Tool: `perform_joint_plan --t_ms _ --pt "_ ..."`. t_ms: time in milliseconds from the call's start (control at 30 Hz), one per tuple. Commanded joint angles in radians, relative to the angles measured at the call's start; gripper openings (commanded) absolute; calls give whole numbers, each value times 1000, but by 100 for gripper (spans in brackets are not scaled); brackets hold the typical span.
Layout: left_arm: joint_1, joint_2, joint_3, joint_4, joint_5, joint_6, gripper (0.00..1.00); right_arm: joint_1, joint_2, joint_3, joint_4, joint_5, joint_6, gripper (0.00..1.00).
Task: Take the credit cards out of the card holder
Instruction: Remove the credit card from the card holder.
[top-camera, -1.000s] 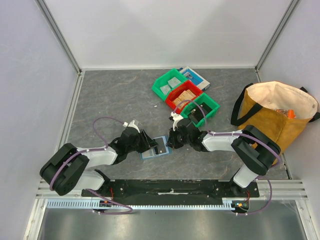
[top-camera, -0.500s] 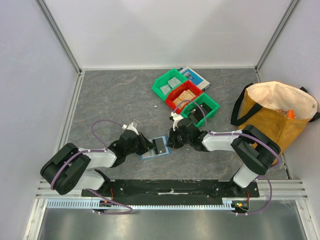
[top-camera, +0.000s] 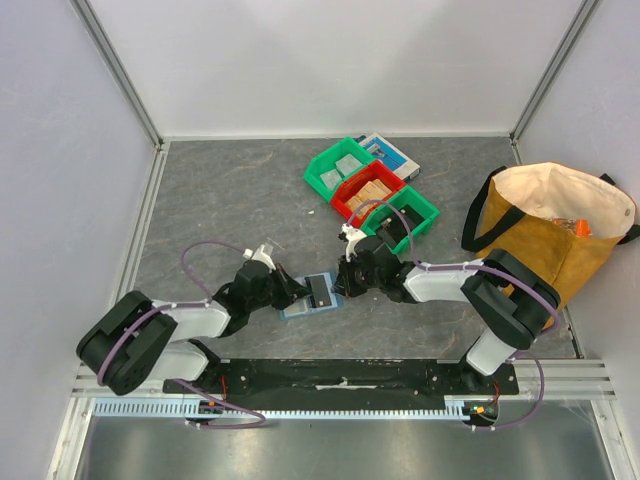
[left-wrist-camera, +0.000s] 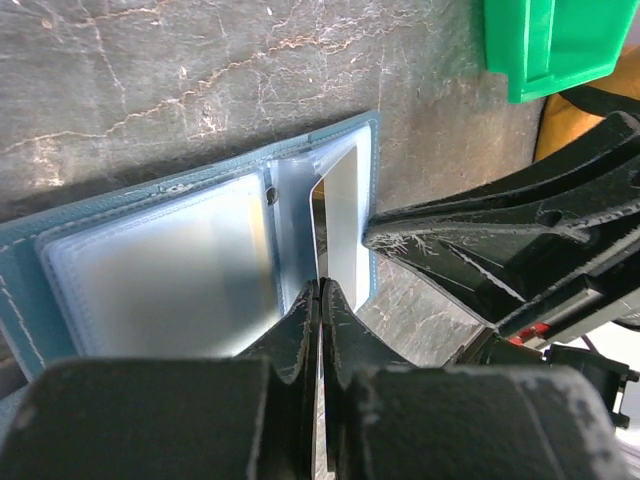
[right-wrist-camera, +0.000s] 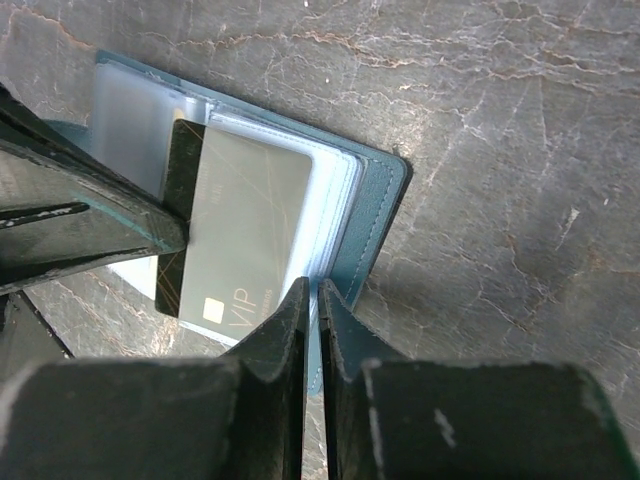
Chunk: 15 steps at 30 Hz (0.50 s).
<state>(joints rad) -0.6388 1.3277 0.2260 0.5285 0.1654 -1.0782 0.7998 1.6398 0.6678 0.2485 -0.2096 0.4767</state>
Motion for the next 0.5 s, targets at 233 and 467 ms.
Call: perform_joint_plan --t_ms 233,467 --pt "21 -277 -34 -306 -70 27 2 -1 55 -8 -29 -25 -1 11" --pt "21 -464 -31 -502 -150 60 2 -2 46 -8 -31 -24 -1 11"
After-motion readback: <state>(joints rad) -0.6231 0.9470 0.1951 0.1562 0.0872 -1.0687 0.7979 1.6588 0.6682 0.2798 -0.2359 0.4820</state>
